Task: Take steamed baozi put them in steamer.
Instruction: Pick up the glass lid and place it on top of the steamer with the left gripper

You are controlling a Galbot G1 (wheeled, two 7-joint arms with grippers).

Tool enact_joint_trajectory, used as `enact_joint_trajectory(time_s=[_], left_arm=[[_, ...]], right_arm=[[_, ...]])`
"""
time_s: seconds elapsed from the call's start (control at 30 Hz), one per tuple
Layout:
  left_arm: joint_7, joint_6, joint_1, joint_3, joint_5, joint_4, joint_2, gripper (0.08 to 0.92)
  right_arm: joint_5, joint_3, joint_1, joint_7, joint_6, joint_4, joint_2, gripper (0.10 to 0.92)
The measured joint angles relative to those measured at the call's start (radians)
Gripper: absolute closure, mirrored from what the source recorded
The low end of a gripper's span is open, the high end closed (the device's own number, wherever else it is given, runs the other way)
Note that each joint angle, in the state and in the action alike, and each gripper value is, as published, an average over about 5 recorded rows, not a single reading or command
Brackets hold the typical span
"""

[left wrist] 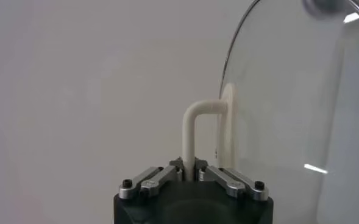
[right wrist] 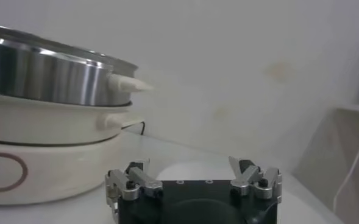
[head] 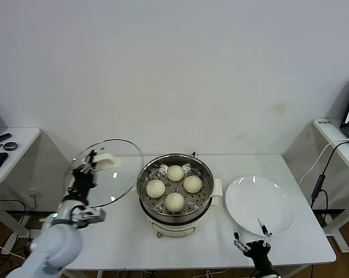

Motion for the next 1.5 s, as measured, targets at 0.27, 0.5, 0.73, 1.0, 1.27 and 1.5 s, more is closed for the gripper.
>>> enact_joint_trajectory(time_s=[0.27, 0.5, 0.73, 1.0, 1.27, 1.5], left_arm=[[0.099, 0.101, -0.165, 0.219, 0.139, 0.028, -0.085, 0.835], [0.167, 0.142, -0.251, 0.364, 0.273, 0.074, -0.167, 0.835], [0.194, 0.162, -0.28, 0.439, 0.381, 0.118, -0.244, 0.835], [0.208, 0.168, -0.284, 0.486, 0.456, 0.161, -0.312, 0.835], [0.211, 0.166, -0.29, 0.514, 0.494, 0.199, -0.353, 0.835], [0.212, 0.161, -0.286, 0.521, 0.51, 0.219, -0.37, 0.835]], right_arm=[[-0.021, -0.015, 0.02, 0.004, 0.009, -0.033, 0.012, 0.203], [-0.029, -0.018, 0.023, 0.006, 0.011, -0.049, 0.013, 0.203], [-0.031, -0.021, 0.025, 0.008, 0.013, -0.058, 0.012, 0.203], [-0.034, -0.025, 0.026, 0.009, 0.015, -0.062, 0.013, 0.203], [-0.035, -0.028, 0.023, 0.009, 0.018, -0.064, 0.012, 0.203], [-0.037, -0.032, 0.025, 0.009, 0.019, -0.064, 0.012, 0.203]])
